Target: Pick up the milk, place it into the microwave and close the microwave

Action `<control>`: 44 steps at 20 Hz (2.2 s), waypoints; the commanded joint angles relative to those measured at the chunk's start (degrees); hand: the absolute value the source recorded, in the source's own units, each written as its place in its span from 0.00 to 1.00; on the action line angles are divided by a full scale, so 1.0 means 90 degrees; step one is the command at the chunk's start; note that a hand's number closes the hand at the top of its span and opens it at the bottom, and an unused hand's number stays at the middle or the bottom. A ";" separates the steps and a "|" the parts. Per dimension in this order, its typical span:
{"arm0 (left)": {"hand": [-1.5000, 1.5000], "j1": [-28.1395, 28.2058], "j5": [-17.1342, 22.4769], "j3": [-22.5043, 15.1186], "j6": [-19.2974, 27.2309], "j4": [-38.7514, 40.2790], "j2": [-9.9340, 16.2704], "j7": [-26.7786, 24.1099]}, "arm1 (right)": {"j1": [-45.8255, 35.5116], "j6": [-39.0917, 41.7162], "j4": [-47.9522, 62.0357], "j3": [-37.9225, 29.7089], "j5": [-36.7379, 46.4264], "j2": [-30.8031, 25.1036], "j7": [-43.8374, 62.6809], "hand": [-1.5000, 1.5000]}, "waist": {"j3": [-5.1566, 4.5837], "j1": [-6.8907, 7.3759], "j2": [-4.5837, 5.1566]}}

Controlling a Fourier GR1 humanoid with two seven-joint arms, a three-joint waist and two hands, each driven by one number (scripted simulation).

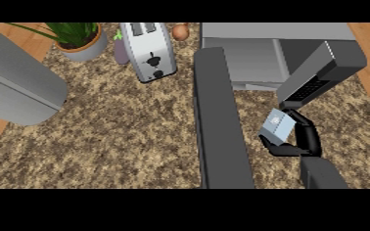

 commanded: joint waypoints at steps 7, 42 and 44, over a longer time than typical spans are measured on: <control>0.00 -0.0220 -0.0223 -0.0032 0.0026 0.0139 -0.0061 0.0040 | -0.0352 0.1192 -0.0358 0.0466 -0.0026 0.0318 0.0075 1.00 | -0.0011 -0.0131 -0.0033; 0.00 -0.0419 -0.0167 0.0240 -0.0537 0.0769 -0.0016 -0.0182 | -0.4331 -0.2513 0.1826 -0.0043 0.1389 0.0251 0.2503 1.00 | 0.0005 0.0387 0.0164; 0.00 -0.0564 -0.0273 0.0151 -0.0529 0.0761 0.0033 -0.0170 | -0.4409 -0.3051 0.1919 -0.0017 0.1510 0.0337 0.2477 1.00 | 0.0008 0.0465 0.0218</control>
